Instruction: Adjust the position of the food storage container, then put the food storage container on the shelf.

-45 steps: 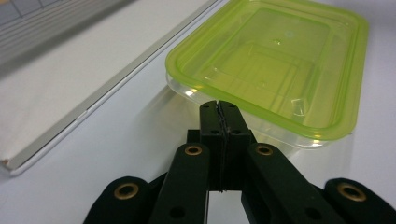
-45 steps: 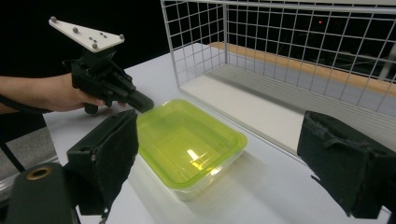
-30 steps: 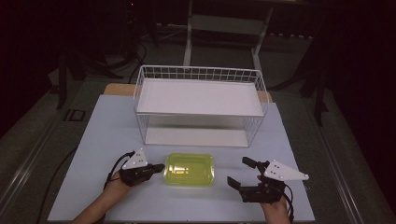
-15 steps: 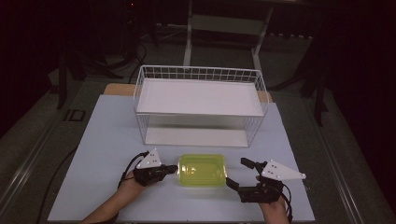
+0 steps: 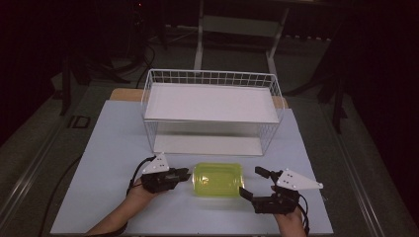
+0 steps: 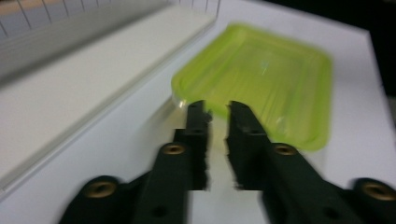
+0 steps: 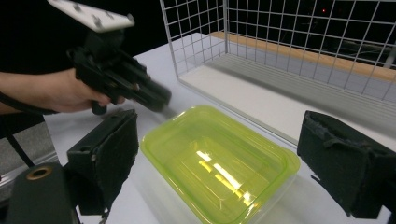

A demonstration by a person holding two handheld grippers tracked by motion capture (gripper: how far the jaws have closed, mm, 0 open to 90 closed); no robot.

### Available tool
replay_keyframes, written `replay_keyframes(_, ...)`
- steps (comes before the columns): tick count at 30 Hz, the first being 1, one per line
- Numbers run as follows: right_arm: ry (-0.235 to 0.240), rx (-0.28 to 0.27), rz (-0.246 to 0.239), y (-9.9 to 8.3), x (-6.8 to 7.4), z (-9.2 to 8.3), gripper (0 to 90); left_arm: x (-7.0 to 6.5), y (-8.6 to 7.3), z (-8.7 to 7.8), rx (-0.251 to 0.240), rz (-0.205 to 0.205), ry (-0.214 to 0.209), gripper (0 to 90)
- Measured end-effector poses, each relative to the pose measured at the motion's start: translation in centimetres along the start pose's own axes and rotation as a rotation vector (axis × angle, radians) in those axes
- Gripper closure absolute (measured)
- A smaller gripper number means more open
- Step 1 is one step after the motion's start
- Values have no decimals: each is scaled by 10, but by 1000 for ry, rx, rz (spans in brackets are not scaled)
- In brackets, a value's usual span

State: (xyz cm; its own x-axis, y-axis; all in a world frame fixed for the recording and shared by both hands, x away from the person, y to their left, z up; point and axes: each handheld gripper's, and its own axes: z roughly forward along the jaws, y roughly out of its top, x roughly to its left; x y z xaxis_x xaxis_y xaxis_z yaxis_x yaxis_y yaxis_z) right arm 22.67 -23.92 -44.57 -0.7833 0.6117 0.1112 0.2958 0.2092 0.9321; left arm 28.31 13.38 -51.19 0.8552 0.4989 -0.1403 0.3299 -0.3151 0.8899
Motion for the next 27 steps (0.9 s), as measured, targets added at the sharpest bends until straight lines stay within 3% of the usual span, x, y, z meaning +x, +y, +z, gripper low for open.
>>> replay_keyframes(3, -5, 10, -3, -1, 0, 1, 125, -1, 9, -7, -11, -100, -28, 333)
replay_keyframes(4, -5, 10, -3, -1, 0, 1, 125, -1, 9, -7, -11, -100, -28, 134)
replay_keyframes(5, -4, 13, -3, -1, -1, 2, 125, -2, 10, -8, -7, -96, -27, 134)
replay_keyframes(7, -4, 19, -2, -2, -1, 3, 125, -6, 11, -8, -6, -88, -33, 37)
replay_keyframes(11, -20, 28, -18, -2, -2, 4, 125, -16, 12, -8, -12, -92, 7, 26)
replay_keyframes(15, -57, 38, -45, -2, -5, 8, 125, -26, 18, -5, 33, -116, 37, 26)
replay_keyframes(19, -58, 60, -54, 1, -10, 14, 125, -25, 27, -3, 64, -181, 29, 26)
replay_keyframes(23, -76, 87, -88, 2, -11, 22, 125, -26, 31, 3, 48, -155, 12, 26)
replay_keyframes(26, -79, 122, -80, -2, -16, 29, 150, -25, 30, 10, 54, -127, 15, 26)
replay_keyframes(27, -77, 128, -65, -5, -19, 31, 191, -24, 30, 12, 62, -134, 17, 26)
